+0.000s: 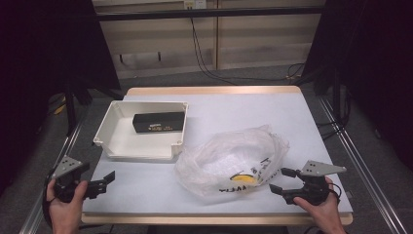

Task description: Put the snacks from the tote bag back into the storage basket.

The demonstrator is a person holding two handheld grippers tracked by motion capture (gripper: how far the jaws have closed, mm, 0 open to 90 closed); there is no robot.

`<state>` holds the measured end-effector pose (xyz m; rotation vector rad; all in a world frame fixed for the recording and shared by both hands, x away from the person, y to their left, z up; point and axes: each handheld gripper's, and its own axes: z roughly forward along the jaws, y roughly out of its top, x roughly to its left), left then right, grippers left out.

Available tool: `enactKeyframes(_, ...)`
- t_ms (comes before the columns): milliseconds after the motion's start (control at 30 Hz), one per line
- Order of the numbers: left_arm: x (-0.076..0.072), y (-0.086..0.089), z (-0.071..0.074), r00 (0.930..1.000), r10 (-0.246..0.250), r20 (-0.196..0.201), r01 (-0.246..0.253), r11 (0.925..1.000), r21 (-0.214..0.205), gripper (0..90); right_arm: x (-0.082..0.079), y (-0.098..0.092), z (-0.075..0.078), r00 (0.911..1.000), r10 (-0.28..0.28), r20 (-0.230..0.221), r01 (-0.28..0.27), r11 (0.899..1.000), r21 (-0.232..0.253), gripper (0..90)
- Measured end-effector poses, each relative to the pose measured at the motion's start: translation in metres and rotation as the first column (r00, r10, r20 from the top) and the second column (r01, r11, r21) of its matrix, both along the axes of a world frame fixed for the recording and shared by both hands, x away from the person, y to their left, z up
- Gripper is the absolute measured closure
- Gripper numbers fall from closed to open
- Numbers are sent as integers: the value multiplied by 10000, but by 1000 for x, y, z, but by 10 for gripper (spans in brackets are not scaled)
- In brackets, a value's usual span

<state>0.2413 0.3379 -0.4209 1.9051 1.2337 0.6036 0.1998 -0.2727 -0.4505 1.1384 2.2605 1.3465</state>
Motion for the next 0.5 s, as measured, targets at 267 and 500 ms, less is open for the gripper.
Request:
enactKeyframes(267,-22,-28,-10,9974,-695,-210,685,9968,-423,35,-1,-2,0,9999,-137,22,137,9999,26,241)
enactKeyframes(500,-27,-30,-12,9972,-383,646,435,9957,-812,27,-1,-3,0,9998,-184,110,184,9998,9,241)
